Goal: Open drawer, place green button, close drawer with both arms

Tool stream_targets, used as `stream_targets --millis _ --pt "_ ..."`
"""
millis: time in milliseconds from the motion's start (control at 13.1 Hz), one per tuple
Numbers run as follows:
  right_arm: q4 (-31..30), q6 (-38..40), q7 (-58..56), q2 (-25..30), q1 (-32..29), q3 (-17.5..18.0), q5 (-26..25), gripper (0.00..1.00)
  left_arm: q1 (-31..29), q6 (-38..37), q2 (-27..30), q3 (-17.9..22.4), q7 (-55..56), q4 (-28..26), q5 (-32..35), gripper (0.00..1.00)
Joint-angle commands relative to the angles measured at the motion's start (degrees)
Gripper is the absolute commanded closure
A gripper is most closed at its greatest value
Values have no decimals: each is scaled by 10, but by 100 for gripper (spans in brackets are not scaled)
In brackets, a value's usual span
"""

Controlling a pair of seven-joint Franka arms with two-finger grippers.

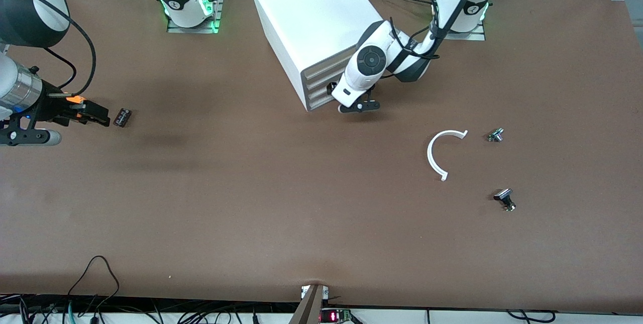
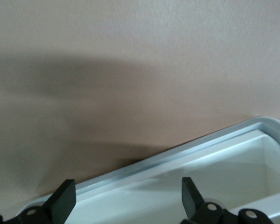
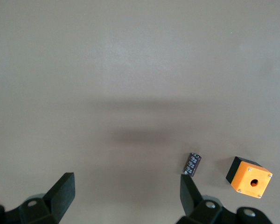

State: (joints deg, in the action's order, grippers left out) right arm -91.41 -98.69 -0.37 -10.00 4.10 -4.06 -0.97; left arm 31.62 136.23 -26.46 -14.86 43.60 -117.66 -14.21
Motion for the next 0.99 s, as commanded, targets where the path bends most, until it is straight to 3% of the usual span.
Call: stream_targets --millis 0,229,382,688,764,917 --pt "3 1 -6 1 -1 0 2 0 4 -26 21 -7 -12 -18 -17 0" --pt "3 1 -6 1 -1 0 2 0 -20 -20 41 12 -13 -8 -11 0" --pt "3 1 -6 1 -1 0 2 0 -69 -19 72 43 -15 13 -10 0" --pt "3 0 -6 2 -1 0 2 0 -167 -11 115 62 -50 52 -7 0" --pt "4 0 -6 2 -1 0 3 0 -185 -13 133 62 -71 52 7 0" --pt "6 1 -6 2 -1 0 3 0 -227 -52 181 62 -129 54 102 0"
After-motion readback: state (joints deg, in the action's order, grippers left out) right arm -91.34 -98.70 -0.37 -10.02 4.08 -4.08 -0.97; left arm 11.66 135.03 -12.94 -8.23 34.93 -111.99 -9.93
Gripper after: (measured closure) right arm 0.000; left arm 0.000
